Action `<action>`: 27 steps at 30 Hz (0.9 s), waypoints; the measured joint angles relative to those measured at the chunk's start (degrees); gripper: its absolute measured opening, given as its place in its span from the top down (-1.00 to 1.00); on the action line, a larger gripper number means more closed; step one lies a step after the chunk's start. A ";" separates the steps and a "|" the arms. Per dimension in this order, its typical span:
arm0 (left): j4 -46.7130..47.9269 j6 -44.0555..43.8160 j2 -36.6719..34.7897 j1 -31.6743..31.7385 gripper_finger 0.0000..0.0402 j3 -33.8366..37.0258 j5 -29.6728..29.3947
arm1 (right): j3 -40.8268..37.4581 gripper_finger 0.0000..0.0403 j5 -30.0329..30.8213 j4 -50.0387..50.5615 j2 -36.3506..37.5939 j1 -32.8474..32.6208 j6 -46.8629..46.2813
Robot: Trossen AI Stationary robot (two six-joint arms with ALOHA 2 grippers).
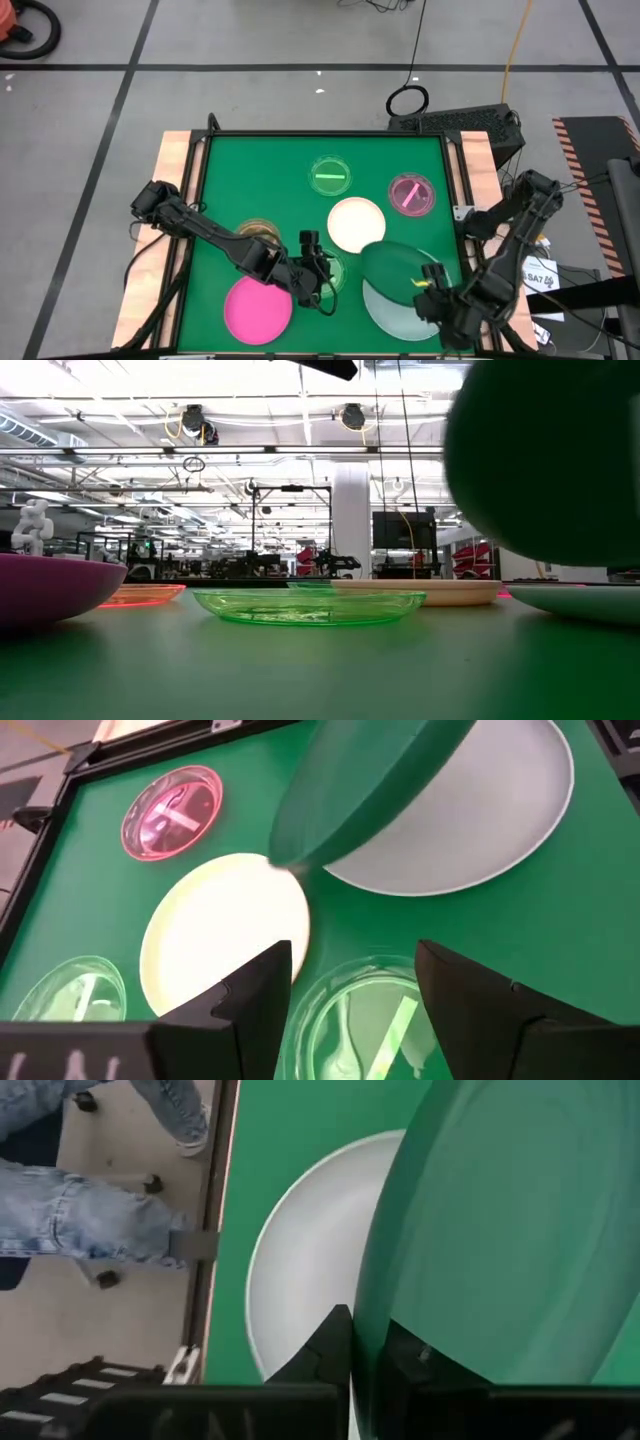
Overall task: Stack plastic plates
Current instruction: Stack the dark green plate on top of the blue plate
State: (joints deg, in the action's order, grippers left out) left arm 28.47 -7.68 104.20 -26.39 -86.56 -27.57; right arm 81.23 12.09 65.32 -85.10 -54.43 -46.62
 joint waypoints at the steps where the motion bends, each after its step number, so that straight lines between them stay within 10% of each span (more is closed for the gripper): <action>1: 0.02 -0.29 0.00 -0.02 -0.09 0.00 -0.01 | 0.00 0.96 -0.01 0.37 -0.15 -0.70 -1.20; 27: -0.28 -4.25 6.99 0.72 -0.09 0.07 -1.97 | -0.02 0.93 -2.92 0.86 -11.12 -4.18 -9.83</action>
State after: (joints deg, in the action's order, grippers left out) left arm 28.19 -11.93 111.20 -25.67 -86.50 -29.54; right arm 81.21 9.17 66.18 -96.22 -58.61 -56.45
